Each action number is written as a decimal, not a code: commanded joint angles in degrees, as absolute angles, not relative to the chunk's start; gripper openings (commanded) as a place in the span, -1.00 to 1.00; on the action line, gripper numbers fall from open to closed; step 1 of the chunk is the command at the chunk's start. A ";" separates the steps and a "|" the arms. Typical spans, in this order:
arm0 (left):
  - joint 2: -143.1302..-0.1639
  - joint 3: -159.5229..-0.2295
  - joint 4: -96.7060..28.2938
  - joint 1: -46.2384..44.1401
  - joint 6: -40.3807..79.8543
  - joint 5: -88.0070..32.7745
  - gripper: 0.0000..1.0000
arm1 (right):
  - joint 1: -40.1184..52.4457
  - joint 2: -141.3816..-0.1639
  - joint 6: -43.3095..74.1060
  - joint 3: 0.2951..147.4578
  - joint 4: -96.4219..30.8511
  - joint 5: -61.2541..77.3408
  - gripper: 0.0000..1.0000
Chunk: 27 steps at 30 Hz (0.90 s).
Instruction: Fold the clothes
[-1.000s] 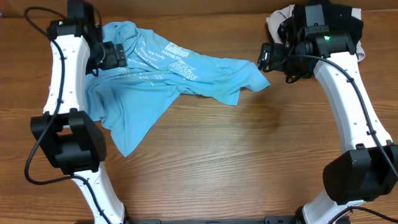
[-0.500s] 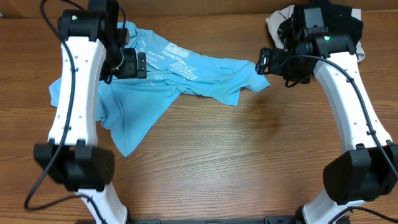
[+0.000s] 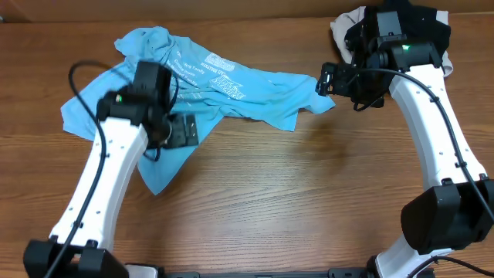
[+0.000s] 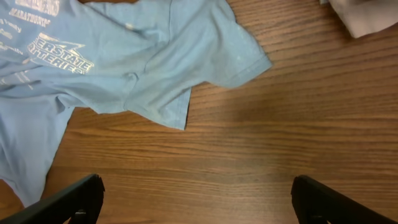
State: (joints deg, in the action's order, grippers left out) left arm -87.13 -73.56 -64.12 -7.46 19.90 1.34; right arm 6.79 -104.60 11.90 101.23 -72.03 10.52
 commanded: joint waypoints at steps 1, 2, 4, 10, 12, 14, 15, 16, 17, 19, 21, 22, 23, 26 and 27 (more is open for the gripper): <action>-83.83 -64.55 -59.79 -3.27 26.48 2.31 0.99 | 6.68 -104.71 11.51 101.21 -71.94 11.03 1.00; -83.94 -62.76 -58.76 -2.28 27.27 2.33 0.98 | 6.68 -104.71 11.51 101.21 -71.96 11.00 1.00; -84.09 -58.37 -55.68 0.05 29.06 1.96 0.94 | 6.68 -104.71 11.51 101.21 -71.96 11.03 1.00; -84.09 -48.56 -46.63 4.54 30.92 0.14 0.77 | 6.68 -104.71 11.53 101.21 -71.88 11.03 1.00; -84.09 -45.87 -44.21 4.56 30.92 0.14 0.74 | 6.68 -104.71 11.55 101.21 -71.53 11.05 1.00; -84.09 -44.12 -42.48 4.47 30.92 -0.30 0.69 | 6.68 -104.71 11.57 101.21 -71.29 11.05 1.00; -84.09 -43.03 -41.28 4.47 30.92 -0.58 0.65 | 6.68 -104.71 11.60 101.21 -71.22 11.07 1.00; -84.09 -42.35 -40.49 4.47 30.92 -0.75 0.62 | 6.68 -104.71 11.75 101.21 -71.22 11.05 1.00; -84.09 -41.82 -39.99 4.49 30.92 -1.08 0.60 | 6.68 -104.71 11.77 101.21 -71.22 11.07 1.00; -84.09 -40.86 -38.83 4.49 30.92 -1.10 0.55 | 6.68 -104.71 11.79 101.21 -71.22 11.07 1.00; -84.12 -39.70 -37.52 4.47 30.92 -1.10 0.50 | 6.68 -104.71 11.77 101.21 -71.24 11.09 1.00; -84.12 -39.18 -36.86 4.47 30.94 -1.10 0.47 | 6.68 -104.71 11.77 101.21 -71.24 11.07 1.00; -84.12 -38.57 -35.86 4.49 30.92 -1.10 0.43 | 6.68 -104.71 11.79 101.21 -71.24 11.09 1.00; -84.12 -37.19 -33.45 4.47 30.94 -1.32 0.31 | 6.68 -104.71 11.79 101.21 -71.22 11.07 1.00; -84.12 -36.75 -32.69 4.47 30.94 -1.45 0.26 | 6.68 -104.71 11.77 101.21 -71.20 11.07 1.00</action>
